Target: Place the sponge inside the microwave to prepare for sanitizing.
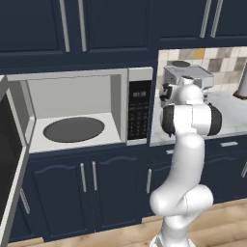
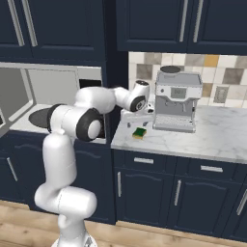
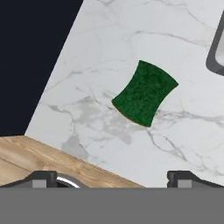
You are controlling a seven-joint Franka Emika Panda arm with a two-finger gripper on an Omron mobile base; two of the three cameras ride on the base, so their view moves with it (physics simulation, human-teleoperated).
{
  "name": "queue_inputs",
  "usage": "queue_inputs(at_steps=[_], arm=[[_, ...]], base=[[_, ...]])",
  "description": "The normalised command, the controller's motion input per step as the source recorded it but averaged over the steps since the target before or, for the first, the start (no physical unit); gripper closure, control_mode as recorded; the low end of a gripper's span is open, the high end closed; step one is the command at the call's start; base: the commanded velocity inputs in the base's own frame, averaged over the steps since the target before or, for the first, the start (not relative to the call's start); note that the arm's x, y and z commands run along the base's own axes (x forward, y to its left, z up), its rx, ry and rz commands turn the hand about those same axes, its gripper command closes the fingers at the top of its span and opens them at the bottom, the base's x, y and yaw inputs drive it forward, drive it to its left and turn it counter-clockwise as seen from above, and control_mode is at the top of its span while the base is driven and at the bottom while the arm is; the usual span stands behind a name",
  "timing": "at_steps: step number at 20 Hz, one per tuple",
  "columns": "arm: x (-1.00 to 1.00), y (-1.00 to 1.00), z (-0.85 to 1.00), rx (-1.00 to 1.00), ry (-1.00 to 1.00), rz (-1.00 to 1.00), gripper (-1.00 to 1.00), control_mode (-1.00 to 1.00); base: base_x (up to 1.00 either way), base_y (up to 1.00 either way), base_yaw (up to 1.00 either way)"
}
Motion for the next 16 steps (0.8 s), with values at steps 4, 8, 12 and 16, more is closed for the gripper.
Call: queue_inputs(at_steps=[4,8,12,16], arm=[[0.28,-0.04,-0.05,0.0,0.01,0.0,-1.0,-1.0],[0.09,-0.03,-0.15,0.0,0.0,0.0,-1.0,-1.0],[0.05,0.0,-0.19,0.0,0.0,0.0,-1.0,-1.0],[0.06,0.0,-0.26,0.0,0.0,-0.01,-1.0,-1.0]], base=[[0.0,0.0,0.0],[0.0,0.0,0.0],[0.0,0.0,0.0],[0.0,0.0,0.0]])
